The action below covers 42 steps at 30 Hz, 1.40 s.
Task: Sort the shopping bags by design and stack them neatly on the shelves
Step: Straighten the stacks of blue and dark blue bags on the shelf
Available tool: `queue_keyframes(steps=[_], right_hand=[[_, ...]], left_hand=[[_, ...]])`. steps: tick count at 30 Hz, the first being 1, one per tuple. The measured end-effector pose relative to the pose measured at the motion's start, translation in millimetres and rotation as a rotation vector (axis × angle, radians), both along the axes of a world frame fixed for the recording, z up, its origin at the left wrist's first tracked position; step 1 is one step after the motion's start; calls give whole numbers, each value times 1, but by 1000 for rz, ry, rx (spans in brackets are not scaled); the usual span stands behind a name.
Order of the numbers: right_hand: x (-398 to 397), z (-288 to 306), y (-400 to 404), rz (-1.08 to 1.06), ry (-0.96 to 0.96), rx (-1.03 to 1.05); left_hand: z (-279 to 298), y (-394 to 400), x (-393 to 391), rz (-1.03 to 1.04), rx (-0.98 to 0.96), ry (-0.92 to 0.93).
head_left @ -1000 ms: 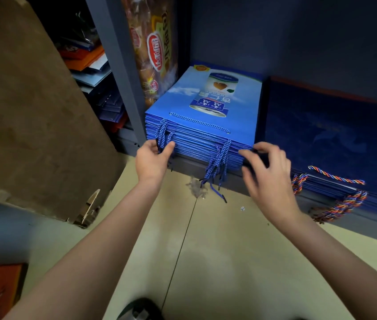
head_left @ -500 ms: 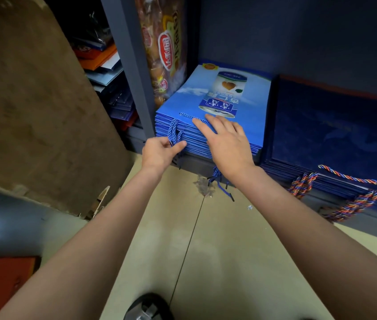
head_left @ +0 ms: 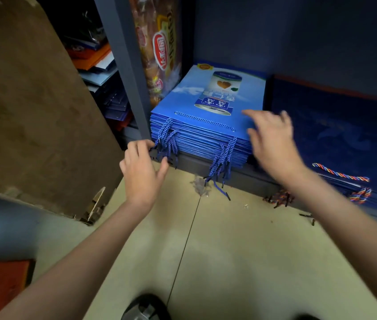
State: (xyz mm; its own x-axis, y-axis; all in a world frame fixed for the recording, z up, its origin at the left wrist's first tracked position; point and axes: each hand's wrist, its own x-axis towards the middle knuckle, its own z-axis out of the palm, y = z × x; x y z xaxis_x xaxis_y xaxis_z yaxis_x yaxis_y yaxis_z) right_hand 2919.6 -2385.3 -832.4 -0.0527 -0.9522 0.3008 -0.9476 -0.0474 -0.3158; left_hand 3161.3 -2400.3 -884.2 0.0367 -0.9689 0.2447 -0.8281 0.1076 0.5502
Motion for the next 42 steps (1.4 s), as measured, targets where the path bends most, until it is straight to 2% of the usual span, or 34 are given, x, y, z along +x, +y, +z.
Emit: queue_keyframes(steps=[4, 6, 11, 14, 17, 20, 23, 26, 29, 34, 38, 42], right_hand=[[-60, 6, 27, 45, -51, 209], [-66, 4, 37, 90, -31, 284], [-39, -14, 36, 105, -6, 319], [-40, -6, 38, 61, -53, 217], [-70, 12, 51, 8, -73, 145], [-122, 18, 74, -71, -38, 288], [-165, 20, 106, -217, -51, 400], [-193, 14, 135, -320, -44, 428], [-210, 3, 153, -369, -43, 432], [-217, -12, 151, -393, -99, 342], [-214, -11, 150, -394, -165, 387], [-218, -8, 154, -353, -107, 441]], left_hand=[[3, 7, -21, -268, -237, -68], [8, 3, -43, -399, -289, -100], [10, 11, -83, -515, -151, -45], [19, 11, -93, -507, -206, -63], [35, 7, -106, -604, -342, -151], [47, 6, -134, -801, -368, -251], [51, 12, -169, -860, -364, -438], [49, 23, -201, -861, -222, -627], [48, 21, -215, -827, -139, -708], [46, 17, -221, -782, 1, -685], [47, 22, -222, -785, 180, -604], [51, 11, -225, -746, 278, -554]])
